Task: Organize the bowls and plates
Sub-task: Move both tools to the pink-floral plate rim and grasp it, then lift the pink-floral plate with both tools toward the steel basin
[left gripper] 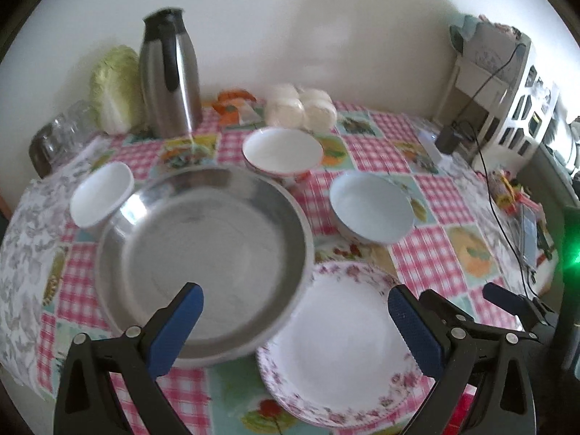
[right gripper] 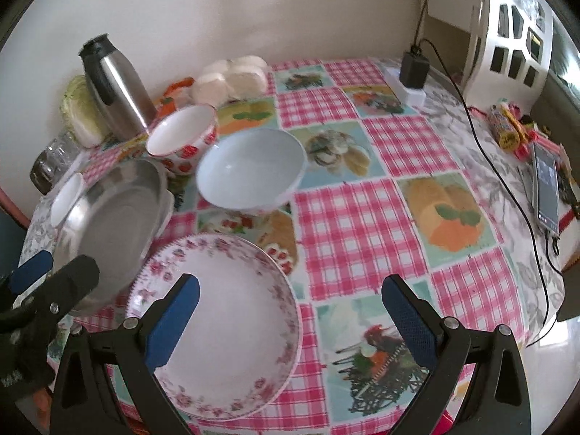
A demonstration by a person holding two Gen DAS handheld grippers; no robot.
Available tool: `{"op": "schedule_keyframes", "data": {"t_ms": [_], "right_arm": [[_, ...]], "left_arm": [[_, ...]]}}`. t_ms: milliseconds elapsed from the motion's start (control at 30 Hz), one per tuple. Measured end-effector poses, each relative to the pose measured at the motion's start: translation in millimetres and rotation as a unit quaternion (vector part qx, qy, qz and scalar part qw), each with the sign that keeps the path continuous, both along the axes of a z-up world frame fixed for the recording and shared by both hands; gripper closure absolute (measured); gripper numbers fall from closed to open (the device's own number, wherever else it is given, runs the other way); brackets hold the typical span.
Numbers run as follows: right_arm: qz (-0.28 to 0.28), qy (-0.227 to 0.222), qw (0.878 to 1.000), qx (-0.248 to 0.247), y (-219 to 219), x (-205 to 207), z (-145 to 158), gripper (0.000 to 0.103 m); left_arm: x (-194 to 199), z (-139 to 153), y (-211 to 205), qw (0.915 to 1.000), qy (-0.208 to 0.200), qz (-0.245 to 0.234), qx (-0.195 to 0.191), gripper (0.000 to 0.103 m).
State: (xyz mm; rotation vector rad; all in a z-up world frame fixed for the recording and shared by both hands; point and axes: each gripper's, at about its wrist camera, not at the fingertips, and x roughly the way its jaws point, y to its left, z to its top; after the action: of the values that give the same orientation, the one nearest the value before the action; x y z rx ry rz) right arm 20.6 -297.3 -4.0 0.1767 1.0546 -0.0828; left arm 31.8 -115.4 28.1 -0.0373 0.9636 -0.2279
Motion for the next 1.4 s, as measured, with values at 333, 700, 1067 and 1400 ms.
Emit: {"op": "schedule_keyframes", "data": {"t_ms": [333,700,1067,1400], "right_arm": [[-0.016,0.076,0.997,0.013,-13,6,-32,0.002],[0.005,0.108,0.994,0.008,-5,15,-50,0.002],[0.018,0.116,0.993,0.028,1,21,-63,0.038],[0.037,0.12,0.991,0.052,11,28,-71,0.058]], "left_arm": [[1,-24,-9,0.9977,0.062,0.004,-0.027,0.0],[2,-28,-12,0.9952,0.092,0.0,-0.033,0.0],[-8,-36,-8,0.9905,0.132,0.012,-0.036,0.008],[2,-68,7,0.9774,0.201,0.047,-0.048,0.021]]}}
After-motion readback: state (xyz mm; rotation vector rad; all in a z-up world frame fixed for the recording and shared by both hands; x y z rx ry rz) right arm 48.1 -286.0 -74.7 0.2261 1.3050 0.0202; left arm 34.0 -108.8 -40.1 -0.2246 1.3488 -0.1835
